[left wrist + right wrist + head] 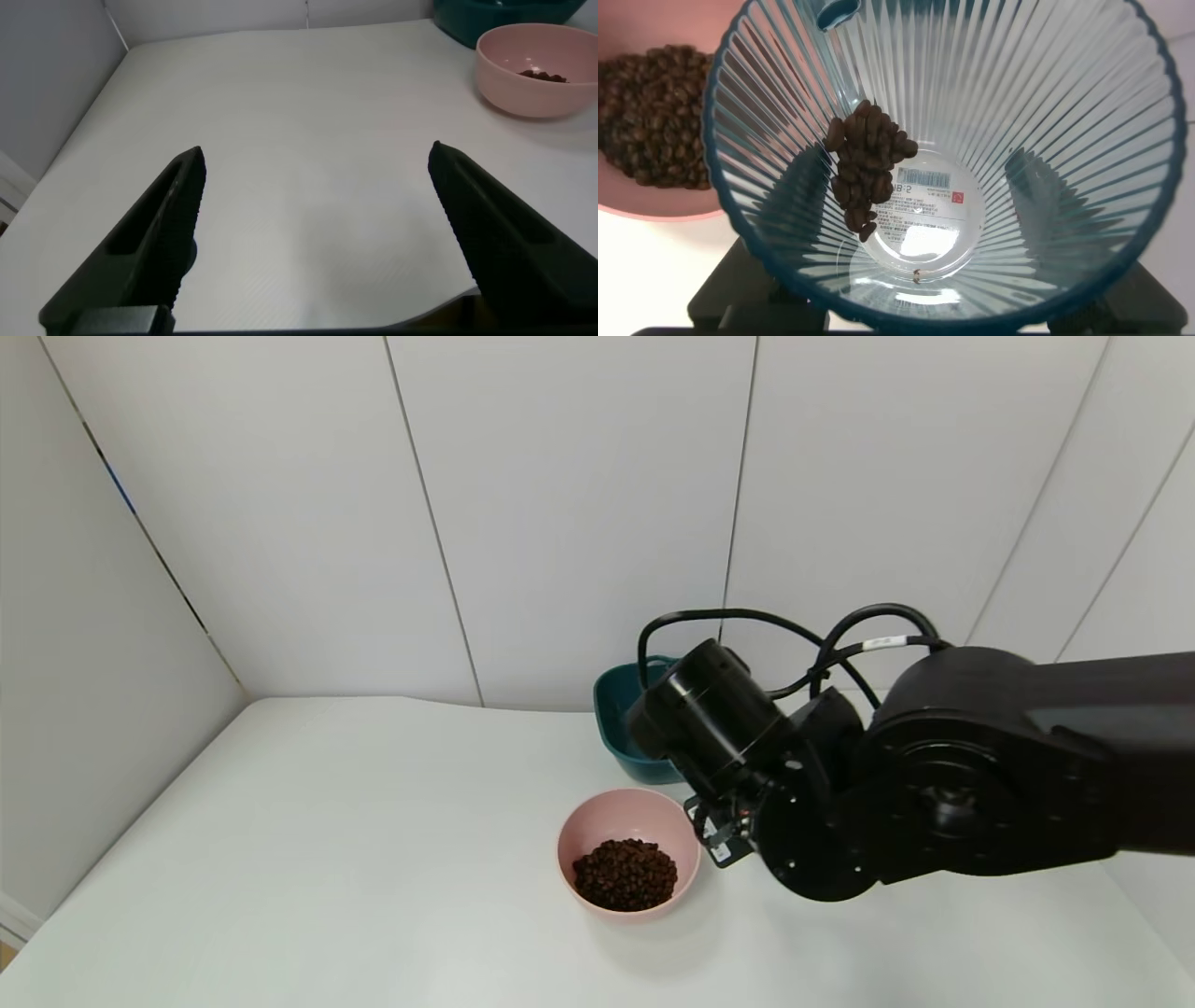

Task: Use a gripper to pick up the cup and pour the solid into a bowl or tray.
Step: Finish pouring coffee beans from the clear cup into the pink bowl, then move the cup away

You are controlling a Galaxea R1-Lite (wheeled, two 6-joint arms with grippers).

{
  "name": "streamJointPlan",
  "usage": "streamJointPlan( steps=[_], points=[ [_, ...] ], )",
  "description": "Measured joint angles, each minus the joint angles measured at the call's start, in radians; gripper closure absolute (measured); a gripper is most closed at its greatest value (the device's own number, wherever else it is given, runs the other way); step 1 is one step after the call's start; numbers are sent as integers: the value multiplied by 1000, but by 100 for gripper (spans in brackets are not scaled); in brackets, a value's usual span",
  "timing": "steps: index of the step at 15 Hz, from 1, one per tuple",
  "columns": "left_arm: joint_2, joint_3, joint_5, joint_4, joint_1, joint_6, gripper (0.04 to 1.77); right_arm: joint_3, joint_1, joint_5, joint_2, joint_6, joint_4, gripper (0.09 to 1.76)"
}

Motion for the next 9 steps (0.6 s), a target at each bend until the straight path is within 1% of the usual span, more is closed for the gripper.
streamJointPlan(
  steps=[1,3,5,9],
  points=[
    [0,0,0,0,0,0,9,27,-6,30,-30,27,-22,53],
    [0,0,0,0,-1,0,9,99,-14,60,-84,50,-139,53],
    [0,0,0,0,0,0,9,199,-30,101,-141,53,-279,53],
    [0,0,-1,0,0,0,9,383,-87,124,-230,57,-504,53]
  ],
)
